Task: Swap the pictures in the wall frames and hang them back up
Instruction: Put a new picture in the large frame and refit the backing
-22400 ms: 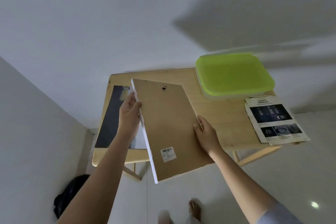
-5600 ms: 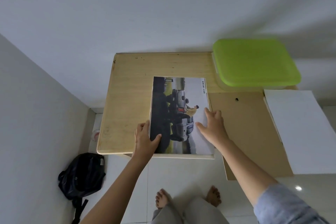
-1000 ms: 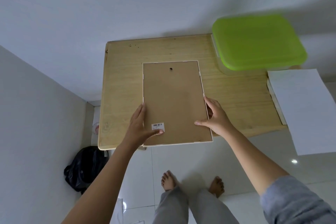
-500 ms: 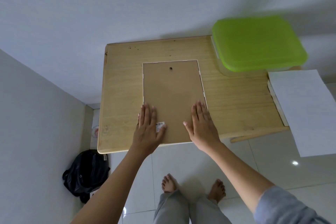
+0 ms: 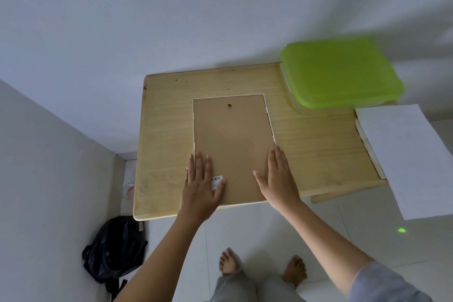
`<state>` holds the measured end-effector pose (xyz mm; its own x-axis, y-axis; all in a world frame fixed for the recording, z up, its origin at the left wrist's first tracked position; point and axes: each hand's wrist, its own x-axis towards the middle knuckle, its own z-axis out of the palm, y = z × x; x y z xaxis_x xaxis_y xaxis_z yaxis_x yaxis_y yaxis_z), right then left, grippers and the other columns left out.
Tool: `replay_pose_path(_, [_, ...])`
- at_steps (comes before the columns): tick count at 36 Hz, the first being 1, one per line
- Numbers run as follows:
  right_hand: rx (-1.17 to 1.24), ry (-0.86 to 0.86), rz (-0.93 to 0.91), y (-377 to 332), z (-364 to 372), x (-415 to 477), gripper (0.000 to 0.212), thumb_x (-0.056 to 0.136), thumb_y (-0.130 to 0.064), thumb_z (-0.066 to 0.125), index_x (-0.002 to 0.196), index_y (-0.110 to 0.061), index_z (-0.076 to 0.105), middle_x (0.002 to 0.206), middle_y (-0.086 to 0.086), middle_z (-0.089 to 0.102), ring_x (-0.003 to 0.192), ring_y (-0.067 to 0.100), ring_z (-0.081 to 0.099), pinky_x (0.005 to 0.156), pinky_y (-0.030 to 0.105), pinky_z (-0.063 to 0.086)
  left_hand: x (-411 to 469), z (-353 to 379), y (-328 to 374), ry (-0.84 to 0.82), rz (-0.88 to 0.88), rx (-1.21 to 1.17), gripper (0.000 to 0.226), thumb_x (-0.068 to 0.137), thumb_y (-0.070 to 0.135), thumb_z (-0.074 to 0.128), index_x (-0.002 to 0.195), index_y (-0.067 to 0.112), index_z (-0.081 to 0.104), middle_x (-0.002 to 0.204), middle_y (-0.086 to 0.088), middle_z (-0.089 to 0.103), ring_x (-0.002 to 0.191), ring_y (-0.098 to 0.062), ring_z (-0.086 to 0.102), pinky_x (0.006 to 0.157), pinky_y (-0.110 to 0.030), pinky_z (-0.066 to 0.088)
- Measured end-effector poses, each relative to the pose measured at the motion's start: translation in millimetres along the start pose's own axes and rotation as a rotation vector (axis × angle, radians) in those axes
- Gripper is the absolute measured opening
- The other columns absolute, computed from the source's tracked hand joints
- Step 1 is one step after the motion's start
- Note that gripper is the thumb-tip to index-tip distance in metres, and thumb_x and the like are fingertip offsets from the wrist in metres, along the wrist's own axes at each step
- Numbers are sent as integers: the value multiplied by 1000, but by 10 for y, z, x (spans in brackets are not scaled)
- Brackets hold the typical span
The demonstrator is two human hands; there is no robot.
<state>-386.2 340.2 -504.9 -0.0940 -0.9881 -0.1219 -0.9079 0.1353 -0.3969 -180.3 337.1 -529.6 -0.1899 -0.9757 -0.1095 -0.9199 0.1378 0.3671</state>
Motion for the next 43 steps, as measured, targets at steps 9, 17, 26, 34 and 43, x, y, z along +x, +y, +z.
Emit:
replay_pose_path(9, [309, 31, 177, -8, -31, -109, 67, 91, -21, 56, 143, 2, 21, 151, 15, 24, 141, 26, 19, 113, 24, 11, -18, 26, 44, 38, -52, -64, 77, 84, 63, 13, 144, 19, -7, 153, -1, -17, 141, -19, -19, 114, -32, -4])
replay_pose_path(17, [729, 95, 312, 148, -191, 33, 33, 76, -13, 60, 108, -11, 60, 104, 14, 65, 97, 28, 61, 90, 35, 50, 13, 78, 100, 84, -87, -113, 77, 84, 62, 16, 147, 18, 4, 155, -1, -8, 141, -15, -16, 114, -29, -1])
replay_pose_path(26, [974, 64, 231, 132, -382, 214, 32, 89, -6, 53, 119, -13, 61, 98, 8, 68, 88, 11, 56, 76, 11, 42, 31, 8, 191, 63, -136, -196, 82, 81, 67, 11, 148, 22, 3, 156, 2, -9, 142, -15, -17, 118, -34, 2])
replay_pose_path(34, [1108, 106, 106, -17, -637, 304, 37, 88, 0, 55, 122, -17, 56, 97, 6, 63, 83, 5, 54, 81, 11, 41, 335, -330, 456, 105, -101, -306, 66, 95, 45, 39, 148, 16, 13, 158, -2, 0, 144, -16, -8, 115, -34, 9])
replay_pose_path(43, [1004, 288, -148, -345, -1102, 462, 36, 91, -4, 54, 125, -14, 53, 82, 0, 52, 68, 0, 46, 65, 11, 38, 1031, -1521, 1367, 281, 76, -710, 56, 99, 42, 31, 148, 26, 10, 155, 1, 19, 143, -13, 14, 110, -26, 15])
